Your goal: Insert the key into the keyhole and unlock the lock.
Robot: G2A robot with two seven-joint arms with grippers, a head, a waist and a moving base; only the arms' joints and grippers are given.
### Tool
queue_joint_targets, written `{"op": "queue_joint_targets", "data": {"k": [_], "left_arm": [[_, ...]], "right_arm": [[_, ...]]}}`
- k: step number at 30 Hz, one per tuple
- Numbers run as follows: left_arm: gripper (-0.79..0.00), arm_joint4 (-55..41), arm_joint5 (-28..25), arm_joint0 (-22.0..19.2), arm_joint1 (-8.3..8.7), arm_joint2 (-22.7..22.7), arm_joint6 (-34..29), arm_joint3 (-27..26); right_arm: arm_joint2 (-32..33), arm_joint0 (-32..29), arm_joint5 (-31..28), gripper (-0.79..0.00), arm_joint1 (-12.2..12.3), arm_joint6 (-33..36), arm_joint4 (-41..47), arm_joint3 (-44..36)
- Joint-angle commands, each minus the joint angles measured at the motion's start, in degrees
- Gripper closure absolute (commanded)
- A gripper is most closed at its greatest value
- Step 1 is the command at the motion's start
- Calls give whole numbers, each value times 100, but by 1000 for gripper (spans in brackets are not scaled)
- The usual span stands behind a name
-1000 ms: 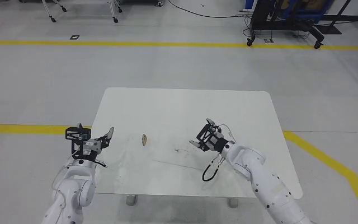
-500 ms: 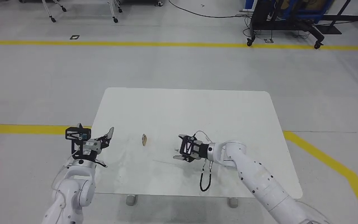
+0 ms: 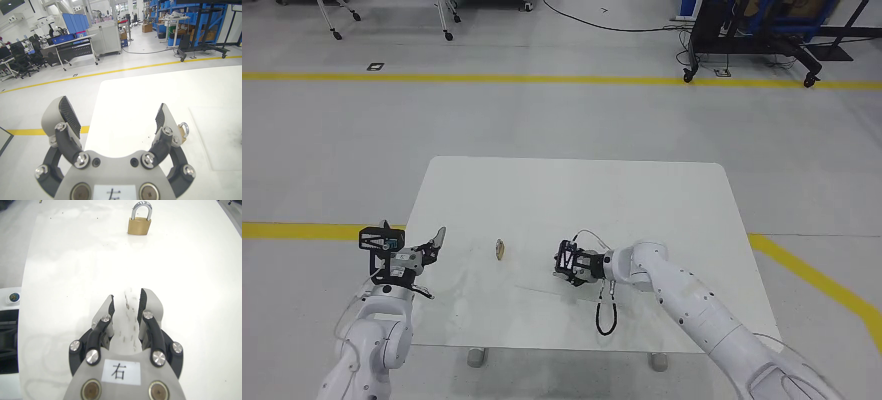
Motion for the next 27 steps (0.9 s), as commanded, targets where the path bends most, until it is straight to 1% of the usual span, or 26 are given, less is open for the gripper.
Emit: {"op": "queue_joint_targets", "data": {"k": [1,7,13,21,25,27], "left_arm": [[-785,0,0,0,0,0,0,0],[-785,0,0,0,0,0,0,0],[-785,0,0,0,0,0,0,0],[-785,0,0,0,0,0,0,0],[-785,0,0,0,0,0,0,0],[-785,0,0,0,0,0,0,0]], "right_arm": [[-31,48,-15,0,-15,-26,7,80],[-110,139,-61,0,-41,-127,-61,190],[-74,117,31,0,-12,-319,-231,124],[305,-267,266,0,166,-842,-477,-438],[556,-550,269,0,258,-1297,-370,-759],[556,-550,269,0,258,-1297,-370,-759]]}}
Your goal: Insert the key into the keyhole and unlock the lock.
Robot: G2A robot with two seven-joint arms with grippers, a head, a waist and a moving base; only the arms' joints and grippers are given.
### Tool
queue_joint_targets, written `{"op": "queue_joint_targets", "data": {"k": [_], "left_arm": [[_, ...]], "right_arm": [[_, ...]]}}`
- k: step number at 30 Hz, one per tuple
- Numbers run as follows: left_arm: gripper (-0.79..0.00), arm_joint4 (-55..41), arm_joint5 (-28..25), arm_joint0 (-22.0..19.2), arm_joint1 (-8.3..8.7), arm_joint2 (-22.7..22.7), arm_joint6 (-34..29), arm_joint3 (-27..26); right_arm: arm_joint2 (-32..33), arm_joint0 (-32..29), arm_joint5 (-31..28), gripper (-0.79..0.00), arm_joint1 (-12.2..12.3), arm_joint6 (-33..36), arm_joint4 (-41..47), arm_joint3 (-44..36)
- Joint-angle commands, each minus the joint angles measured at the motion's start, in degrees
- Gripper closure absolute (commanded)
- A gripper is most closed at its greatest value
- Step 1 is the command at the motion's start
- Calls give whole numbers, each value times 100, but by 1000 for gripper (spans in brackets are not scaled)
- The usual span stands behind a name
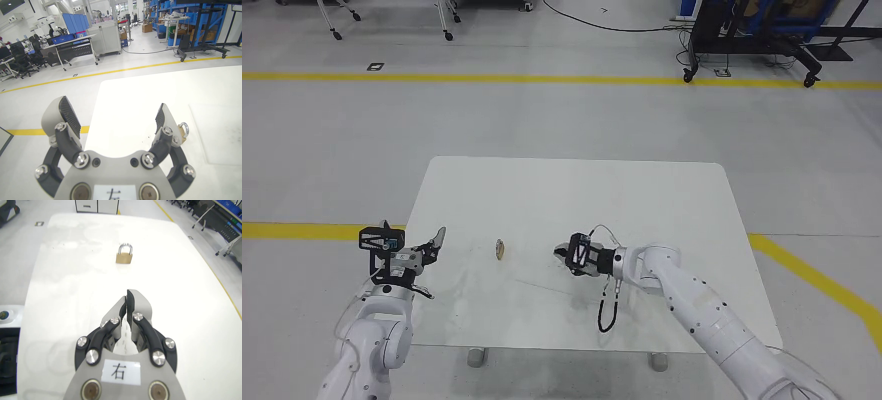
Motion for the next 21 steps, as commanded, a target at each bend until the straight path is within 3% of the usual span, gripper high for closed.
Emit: {"op": "queue_joint_targets", "data": {"k": [1,11,16,21], "left_arm": [[-785,0,0,0,0,0,0,0],[-785,0,0,0,0,0,0,0],[-785,0,0,0,0,0,0,0],[-785,-690,-343,-26,-26,25,-308,-181]], "right_arm": [[-5,7,-2,0,-2,57,-4,8],[8,-18,75,0,-4,62,26,5],[212,-126,62,0,-56,-621,1187,23],[362,-104,-818,0,-101,-1158,2653,455]]}}
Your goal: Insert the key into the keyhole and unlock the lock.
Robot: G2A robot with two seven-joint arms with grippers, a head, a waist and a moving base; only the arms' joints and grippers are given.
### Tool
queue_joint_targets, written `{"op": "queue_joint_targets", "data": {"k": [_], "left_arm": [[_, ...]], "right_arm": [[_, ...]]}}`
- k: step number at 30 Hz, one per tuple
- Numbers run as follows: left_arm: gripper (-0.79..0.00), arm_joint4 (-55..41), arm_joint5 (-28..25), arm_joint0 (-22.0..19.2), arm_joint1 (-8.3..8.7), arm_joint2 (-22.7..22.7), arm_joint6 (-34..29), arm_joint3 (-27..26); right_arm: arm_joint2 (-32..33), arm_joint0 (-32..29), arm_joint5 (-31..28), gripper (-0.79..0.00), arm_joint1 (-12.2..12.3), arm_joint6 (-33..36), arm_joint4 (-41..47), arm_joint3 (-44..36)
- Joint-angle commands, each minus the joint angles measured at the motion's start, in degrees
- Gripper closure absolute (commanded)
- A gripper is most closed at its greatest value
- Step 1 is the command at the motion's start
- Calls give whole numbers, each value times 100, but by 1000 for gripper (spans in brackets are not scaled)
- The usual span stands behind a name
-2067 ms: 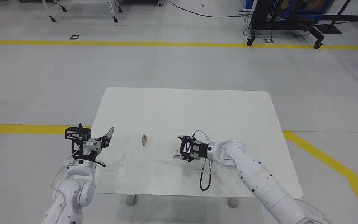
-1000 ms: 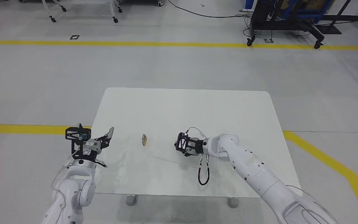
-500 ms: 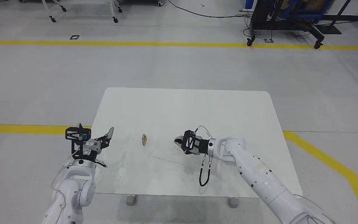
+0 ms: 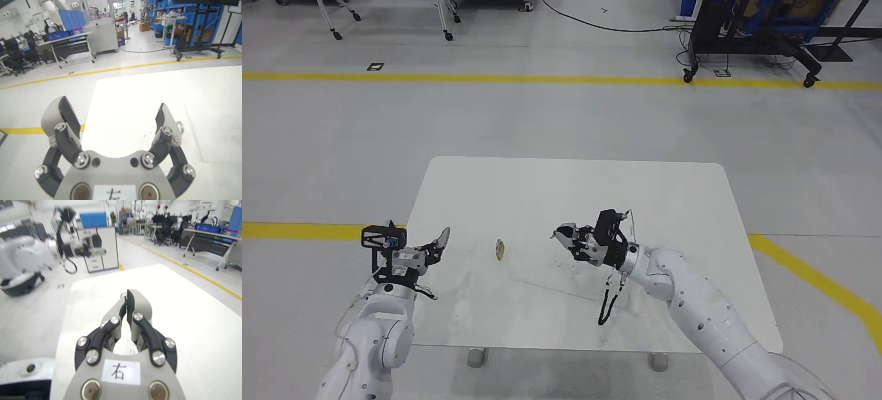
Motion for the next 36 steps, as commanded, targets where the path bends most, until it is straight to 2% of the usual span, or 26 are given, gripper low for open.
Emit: {"op": "queue_joint_targets", "data": {"k": [1,3,4,5,6,16,18,20,23,25,28,31,32,33,34,35,36], "left_arm": [[-785,-322,-144,50,-14,55,-118,-160],[-785,-745,-402,137,-26,136,-356,-320],[-785,-1305,-662,169,-35,189,-634,-363],[-785,-1938,-667,141,-44,93,-902,-381],[-785,-2181,-625,106,-39,-16,-1103,-475],[-785,-2327,-711,122,-39,19,-1258,-514],[-785,-3424,-916,83,-51,71,-1812,-514],[-785,-4748,-971,-75,-47,35,-2643,-467],[-785,-6917,-674,-487,-28,-56,-4035,-253],[-785,-8061,-363,-795,-14,-142,-4742,57],[-785,-8939,-230,-1213,13,-93,-5672,668],[-785,-9065,-422,-1541,35,24,-6142,1252],[-702,-8998,-527,-1621,42,61,-6196,1370],[-585,-8936,-638,-1677,46,97,-6206,1435],[-425,-8920,-743,-1710,47,136,-6216,1453],[-357,-8932,-848,-1732,49,162,-6229,1456],[-342,-8927,-916,-1744,52,181,-6235,1474]], "right_arm": [[19,64,-318,0,-18,-35,549,218],[21,111,-518,0,-43,-32,987,409],[32,151,-566,0,-54,-5,1178,483],[58,210,-622,0,-56,-9,1232,473],[99,239,-615,0,-49,-33,1158,452],[99,239,-615,0,-49,-33,1158,452],[99,239,-615,0,-49,-33,1158,452],[-6,147,-926,0,-79,-44,1532,372],[-180,276,-1020,0,-151,241,2318,594],[-416,366,-1020,0,-214,554,3060,685],[-778,496,-1020,0,-286,1148,4265,803],[-1120,627,-1020,0,-353,1872,5562,927],[-1218,690,-1020,0,-374,2147,5940,964],[-1321,741,-1020,0,-397,2430,6305,1014],[-1417,805,-1020,0,-421,2718,6618,1083],[-1511,868,-1020,0,-446,3000,6893,1159],[-1605,927,-1020,0,-473,3271,7146,1259]]}}
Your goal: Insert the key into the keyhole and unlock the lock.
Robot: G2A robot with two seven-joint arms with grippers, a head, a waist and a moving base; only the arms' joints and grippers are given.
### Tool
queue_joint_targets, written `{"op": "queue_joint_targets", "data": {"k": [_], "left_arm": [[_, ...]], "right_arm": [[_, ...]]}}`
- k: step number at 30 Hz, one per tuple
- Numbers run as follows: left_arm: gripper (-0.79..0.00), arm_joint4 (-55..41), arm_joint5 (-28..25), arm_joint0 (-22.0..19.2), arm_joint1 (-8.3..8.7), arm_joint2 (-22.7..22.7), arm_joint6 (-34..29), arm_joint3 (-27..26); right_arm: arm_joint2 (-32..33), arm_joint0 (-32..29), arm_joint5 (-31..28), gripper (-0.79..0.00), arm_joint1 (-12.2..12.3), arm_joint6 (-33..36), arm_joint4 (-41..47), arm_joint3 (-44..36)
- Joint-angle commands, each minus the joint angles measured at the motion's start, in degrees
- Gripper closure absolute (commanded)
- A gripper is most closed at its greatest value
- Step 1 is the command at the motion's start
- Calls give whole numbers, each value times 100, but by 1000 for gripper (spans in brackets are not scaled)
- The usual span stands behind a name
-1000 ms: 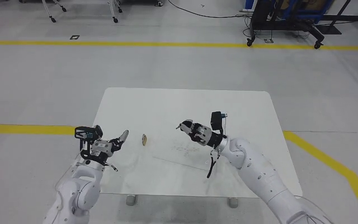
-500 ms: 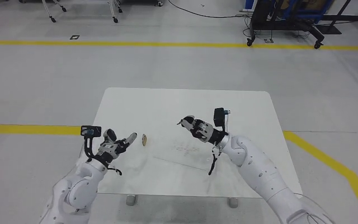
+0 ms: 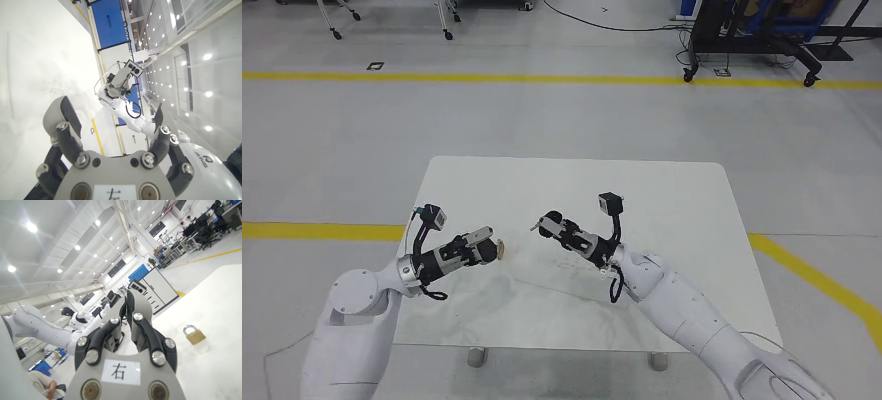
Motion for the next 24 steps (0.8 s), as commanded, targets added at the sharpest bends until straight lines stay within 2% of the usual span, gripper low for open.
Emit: {"op": "queue_joint_targets", "data": {"k": [1,4,8,12,19,22,24], "left_arm": [[-332,57,-160,-27,8,45,6,5],[-326,332,-473,-40,18,152,74,-45],[-283,567,-696,-4,20,315,257,-124],[-259,655,-727,26,32,398,375,-145],[-271,736,-773,29,60,490,464,-145],[-246,759,-792,26,74,514,497,-146],[-197,772,-812,31,83,518,537,-150]], "right_arm": [[-176,139,25,0,-55,612,631,222],[-339,303,45,0,-149,1046,1058,443],[-438,422,0,0,-269,1233,1380,690],[-519,499,4,0,-386,1290,1481,914],[-653,593,19,0,-575,1502,1649,1162],[-678,633,13,0,-637,1588,1682,1274],[-687,651,13,0,-674,1624,1684,1345]]}}
